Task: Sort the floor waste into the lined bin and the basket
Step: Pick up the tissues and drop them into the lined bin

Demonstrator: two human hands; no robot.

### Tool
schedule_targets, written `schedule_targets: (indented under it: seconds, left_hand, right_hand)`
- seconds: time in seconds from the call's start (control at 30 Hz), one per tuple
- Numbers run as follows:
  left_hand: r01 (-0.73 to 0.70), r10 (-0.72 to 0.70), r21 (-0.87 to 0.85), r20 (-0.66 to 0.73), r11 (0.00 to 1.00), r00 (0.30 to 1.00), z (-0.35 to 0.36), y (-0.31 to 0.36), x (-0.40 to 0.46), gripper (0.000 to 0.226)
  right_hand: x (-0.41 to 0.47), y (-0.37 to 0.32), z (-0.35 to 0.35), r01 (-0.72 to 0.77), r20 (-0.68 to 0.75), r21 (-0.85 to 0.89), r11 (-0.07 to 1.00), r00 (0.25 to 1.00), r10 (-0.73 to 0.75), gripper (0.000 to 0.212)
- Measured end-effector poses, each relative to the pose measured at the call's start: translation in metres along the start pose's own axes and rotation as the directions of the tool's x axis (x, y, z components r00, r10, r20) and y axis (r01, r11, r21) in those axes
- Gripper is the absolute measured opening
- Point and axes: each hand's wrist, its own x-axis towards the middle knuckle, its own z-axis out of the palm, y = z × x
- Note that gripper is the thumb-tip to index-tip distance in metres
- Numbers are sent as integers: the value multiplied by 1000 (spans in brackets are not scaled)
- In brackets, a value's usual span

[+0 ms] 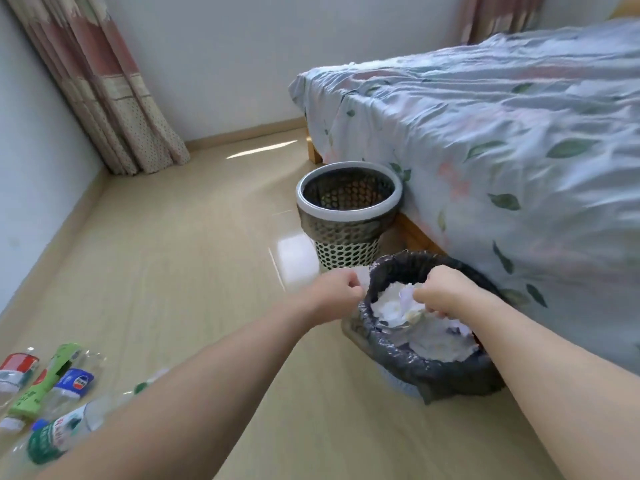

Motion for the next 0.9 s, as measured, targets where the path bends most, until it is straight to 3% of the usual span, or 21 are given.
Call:
schedule_targets:
  seconds: [0.13,0.2,0.23,0.3,0.43,0.5,0.63,0.77,0.9]
  left_hand:
    - [8,-22,182,77,983,997,44,34,37,16]
    - [16,-24,225,31,974,999,50,35,45,15]
    - [19,-17,220,-10,975,1000,49,32,46,16]
    - [45,-28,188,-93,981,995,37,16,41,21]
    - [158,-127,140,-207,978,970,-1,-49,13,23]
    - [253,-215,144,-241,957,947,-20,-89,-8,22]
    - [444,-392,165,-271,881,879,-54,-179,-71,21]
    - [606,-561,154,-256,781,788,-70,-258,-142,19]
    - [700,-667,133,-222,702,711,-64,-323,-202,16]
  right_hand:
    - [5,26,-10,-65,-44,-99,993,997,61,19]
    - [5,19,-13,-66,-134,-134,989,990,48,8]
    - [4,12,-11,-42,-207,-142,989,978,12,16]
    - [2,-7,-1,50,-292,-178,983,951,-101,30]
    - [2,-52,46,358,-291,-159,920,873,-390,22]
    - [-1,-75,78,480,-184,-151,864,845,-502,20]
    - [-26,-124,161,646,197,-146,749,761,-618,21]
    - [-70,-153,256,730,570,-205,652,631,-527,27]
    - [-113,-153,336,735,722,-274,620,583,-373,32]
